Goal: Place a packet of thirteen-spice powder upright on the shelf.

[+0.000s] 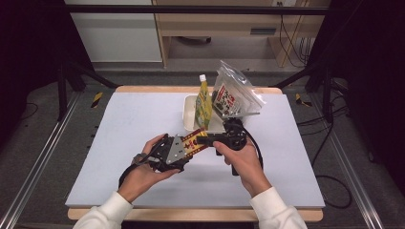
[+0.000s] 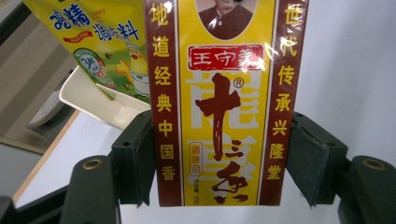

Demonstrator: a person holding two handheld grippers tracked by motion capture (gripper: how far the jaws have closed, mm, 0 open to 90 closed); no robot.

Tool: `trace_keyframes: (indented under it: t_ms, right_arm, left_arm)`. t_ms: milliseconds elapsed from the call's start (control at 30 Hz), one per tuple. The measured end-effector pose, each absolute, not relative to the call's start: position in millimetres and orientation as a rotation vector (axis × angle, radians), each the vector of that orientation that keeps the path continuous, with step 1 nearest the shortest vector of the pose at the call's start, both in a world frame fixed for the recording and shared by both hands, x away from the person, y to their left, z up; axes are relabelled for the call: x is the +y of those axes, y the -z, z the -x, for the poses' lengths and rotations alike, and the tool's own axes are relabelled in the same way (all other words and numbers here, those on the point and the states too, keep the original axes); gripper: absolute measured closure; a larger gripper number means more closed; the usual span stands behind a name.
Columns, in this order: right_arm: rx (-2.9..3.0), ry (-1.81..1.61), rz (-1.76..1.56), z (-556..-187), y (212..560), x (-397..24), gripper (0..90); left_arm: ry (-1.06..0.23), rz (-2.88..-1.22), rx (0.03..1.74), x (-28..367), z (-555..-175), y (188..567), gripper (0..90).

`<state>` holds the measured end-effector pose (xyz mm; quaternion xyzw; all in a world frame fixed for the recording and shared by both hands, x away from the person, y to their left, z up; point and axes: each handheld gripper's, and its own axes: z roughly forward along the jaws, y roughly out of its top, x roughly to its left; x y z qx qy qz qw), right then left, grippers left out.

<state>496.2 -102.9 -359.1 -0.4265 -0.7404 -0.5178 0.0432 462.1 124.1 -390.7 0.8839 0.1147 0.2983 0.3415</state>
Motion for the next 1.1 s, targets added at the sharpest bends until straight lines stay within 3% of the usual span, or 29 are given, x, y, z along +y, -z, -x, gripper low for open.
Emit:
trace_keyframes:
  t_ms: [167, 267, 500, 900, 1100]
  right_arm:
    - [-2.298, 1.58, 1.343, -492.5, 355.1, -98.7, 68.7]
    - [-2.392, 1.597, 1.402, -487.2, 348.3, -93.7, 68.7]
    - [-2.519, 1.616, 1.549, -485.5, 334.3, -88.1, 68.6]
    - [-2.559, 1.646, 1.723, -490.1, 319.0, -63.7, 68.4]
    - [-2.536, 1.688, 1.807, -497.6, 312.3, -53.6, 68.4]
  left_arm:
    - [-0.772, -2.292, 0.322, 123.3, -464.3, 391.5, 31.1]
    - [-0.763, -2.293, 0.363, 126.7, -464.8, 392.3, 22.7]
    - [-0.73, -2.298, 0.457, 151.7, -457.2, 403.5, 14.2]
    - [-0.754, -2.23, 0.726, 225.4, -428.3, 426.8, 13.4]
    - [-0.809, -2.237, 0.735, 239.0, -416.9, 430.3, 12.6]
